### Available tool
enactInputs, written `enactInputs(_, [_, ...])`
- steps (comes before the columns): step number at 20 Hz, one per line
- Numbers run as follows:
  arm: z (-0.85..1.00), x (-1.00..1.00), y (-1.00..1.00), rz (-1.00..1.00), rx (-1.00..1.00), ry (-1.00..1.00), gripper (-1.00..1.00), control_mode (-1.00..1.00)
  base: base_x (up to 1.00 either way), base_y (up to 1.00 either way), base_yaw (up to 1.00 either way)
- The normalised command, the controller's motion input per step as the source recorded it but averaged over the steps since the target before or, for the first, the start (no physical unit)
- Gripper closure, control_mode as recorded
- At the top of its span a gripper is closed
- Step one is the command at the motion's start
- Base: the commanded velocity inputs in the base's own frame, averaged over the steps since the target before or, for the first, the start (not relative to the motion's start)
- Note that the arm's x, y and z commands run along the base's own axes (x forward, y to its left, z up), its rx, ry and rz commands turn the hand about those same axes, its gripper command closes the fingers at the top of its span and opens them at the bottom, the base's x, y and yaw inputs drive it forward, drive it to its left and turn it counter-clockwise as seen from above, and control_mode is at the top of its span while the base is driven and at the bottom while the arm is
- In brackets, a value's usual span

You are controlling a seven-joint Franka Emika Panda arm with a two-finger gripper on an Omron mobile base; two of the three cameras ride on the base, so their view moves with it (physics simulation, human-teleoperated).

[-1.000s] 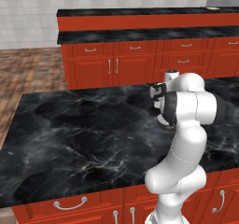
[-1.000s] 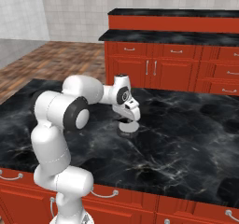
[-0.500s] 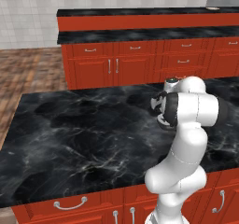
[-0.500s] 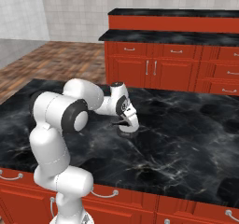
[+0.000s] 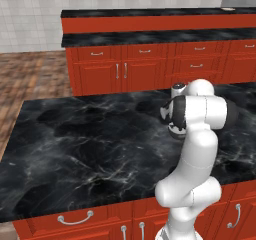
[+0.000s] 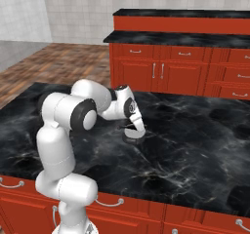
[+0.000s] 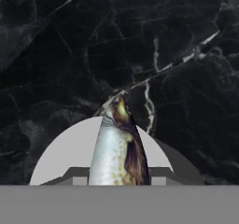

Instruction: Take the fish from the fridge and place it on the digital scale on the counter by the fridge. Wait a few seconds for a reading, then move it to the plate on the dining counter.

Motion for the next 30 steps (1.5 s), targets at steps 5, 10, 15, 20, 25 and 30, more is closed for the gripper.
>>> enactInputs(5, [-0.12,0.00,-0.01,-0.10,0.00,0.00,1.00,-1.00,0.00,0.00,0.00])
enactInputs(10, [-0.14,0.00,0.00,-0.09,0.00,0.00,-1.00,-1.00,0.00,0.00,0.00])
enactInputs(15, [0.00,0.00,-0.16,-0.07,0.00,-0.03,-1.00,-1.00,0.00,0.00,0.00])
enactInputs(20, [0.00,0.00,-0.18,-0.04,0.00,-0.05,-1.00,-1.00,0.00,0.00,0.00])
enactInputs(25, [0.42,-0.14,-0.02,-0.01,0.01,-0.07,-1.00,-1.00,0.00,0.00,0.00])
enactInputs(30, [1.00,-0.44,0.10,0.00,0.09,-0.09,-1.00,-1.00,0.00,0.00,0.00])
